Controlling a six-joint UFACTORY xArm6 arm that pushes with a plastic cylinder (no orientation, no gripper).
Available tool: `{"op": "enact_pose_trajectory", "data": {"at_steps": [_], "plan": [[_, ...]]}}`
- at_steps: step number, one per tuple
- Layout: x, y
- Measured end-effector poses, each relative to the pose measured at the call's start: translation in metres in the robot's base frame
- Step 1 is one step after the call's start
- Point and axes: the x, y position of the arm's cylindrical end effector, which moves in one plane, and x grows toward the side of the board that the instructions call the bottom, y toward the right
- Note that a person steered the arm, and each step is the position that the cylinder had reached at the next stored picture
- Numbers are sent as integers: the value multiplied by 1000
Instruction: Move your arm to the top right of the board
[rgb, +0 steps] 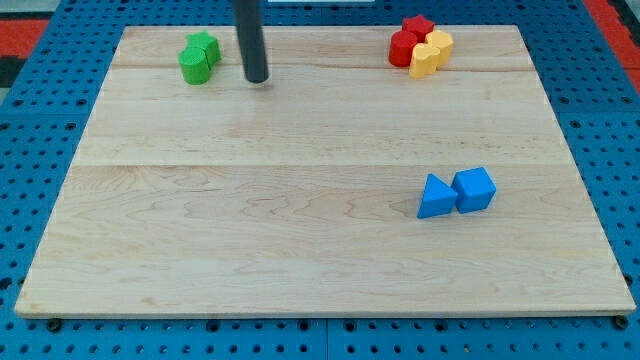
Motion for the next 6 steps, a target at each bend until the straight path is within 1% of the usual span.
{"op": "enact_pose_trajectory", "data": {"at_steps": [1, 2, 3, 4, 5, 6], "plan": [[8, 55], [96, 63], [161, 49], [106, 114], [63, 215], [-90, 347]]}}
